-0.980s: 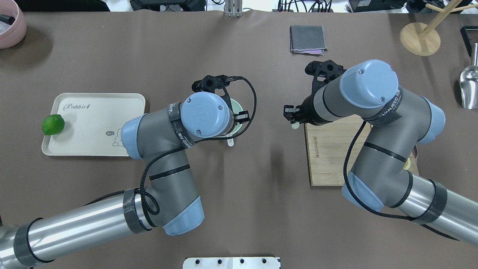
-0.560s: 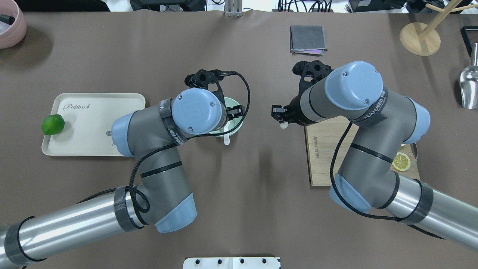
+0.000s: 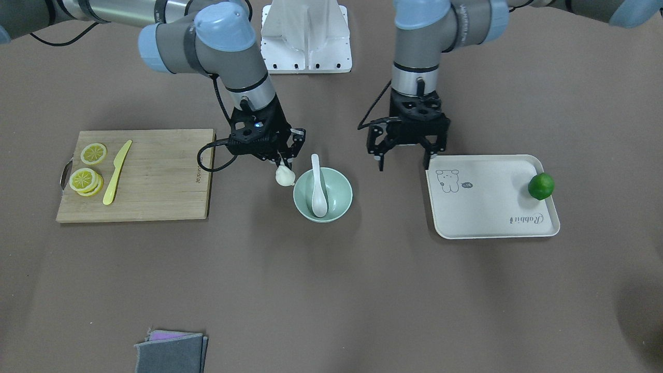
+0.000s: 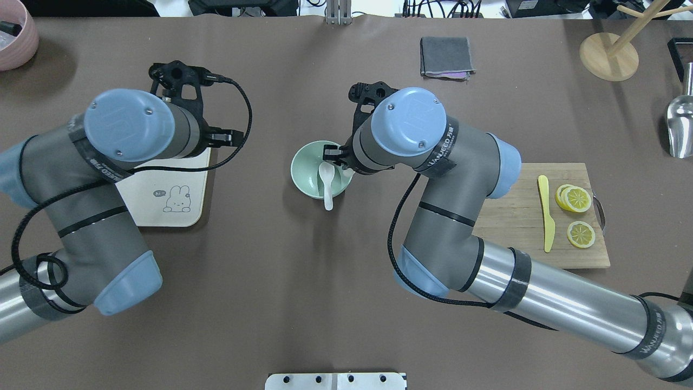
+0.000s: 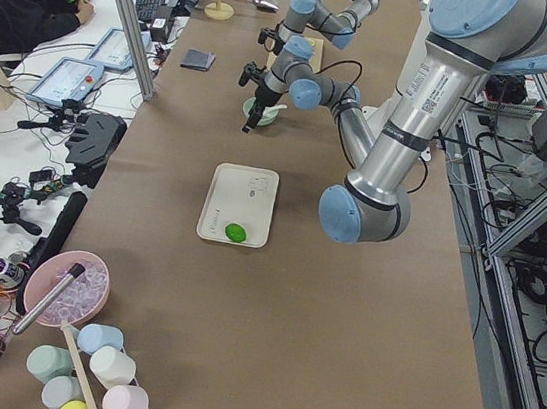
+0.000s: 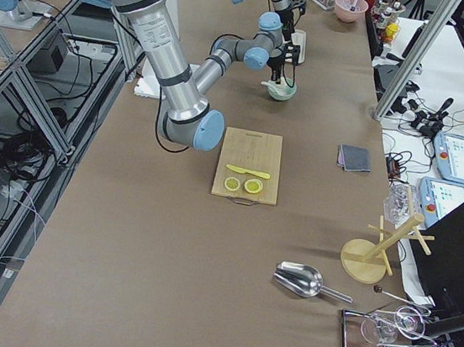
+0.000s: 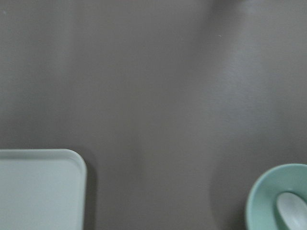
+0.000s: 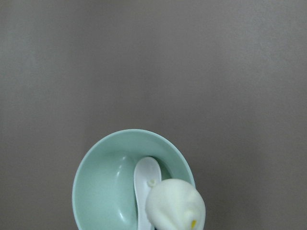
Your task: Put spoon and bun in bowl
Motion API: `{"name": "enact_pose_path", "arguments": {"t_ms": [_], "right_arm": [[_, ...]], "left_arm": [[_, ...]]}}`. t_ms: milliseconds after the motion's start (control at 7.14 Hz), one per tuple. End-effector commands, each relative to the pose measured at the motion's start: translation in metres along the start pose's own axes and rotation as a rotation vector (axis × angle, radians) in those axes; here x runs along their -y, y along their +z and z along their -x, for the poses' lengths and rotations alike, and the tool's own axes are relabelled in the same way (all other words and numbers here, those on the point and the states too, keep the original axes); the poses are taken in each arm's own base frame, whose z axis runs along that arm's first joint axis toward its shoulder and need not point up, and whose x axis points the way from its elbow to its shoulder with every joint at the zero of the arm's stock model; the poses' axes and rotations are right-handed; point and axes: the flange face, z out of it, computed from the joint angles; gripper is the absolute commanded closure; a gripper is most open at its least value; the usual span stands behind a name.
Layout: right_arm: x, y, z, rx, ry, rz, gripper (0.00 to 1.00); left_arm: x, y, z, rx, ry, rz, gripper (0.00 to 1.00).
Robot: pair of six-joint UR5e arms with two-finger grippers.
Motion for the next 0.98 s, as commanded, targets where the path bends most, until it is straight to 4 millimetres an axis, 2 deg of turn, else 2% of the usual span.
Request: {"name": "enact_pose_path", "arguments": {"t_ms": [0,140,280,420,840], "right_arm": [[0.004,0.036,0.009,0.058,-0.017,-0.035,1.0],[0.004,0.037,0.012,0.073,-0.019,-0.038,1.0],[0.003,0.035,0.019,0.081,-0.021,-0.037,0.12],[0.002,0.031,0.027,0.09,-0.018,-0.038,0.0],[0.004,0.016,0.041,0.078,-0.026,-0.033,0.0]], "left_arm": [[0.008,0.011,0.046,0.056,0.0,-0.005,0.02],[0.01,0.011,0.049,0.061,0.033,-0.007,0.02],[0.016,0.01,0.053,0.057,0.034,-0.02,0.02],[0.016,0.009,0.054,0.056,0.03,-0.022,0.02],[0.016,0.009,0.053,0.055,0.025,-0.023,0.02]]}}
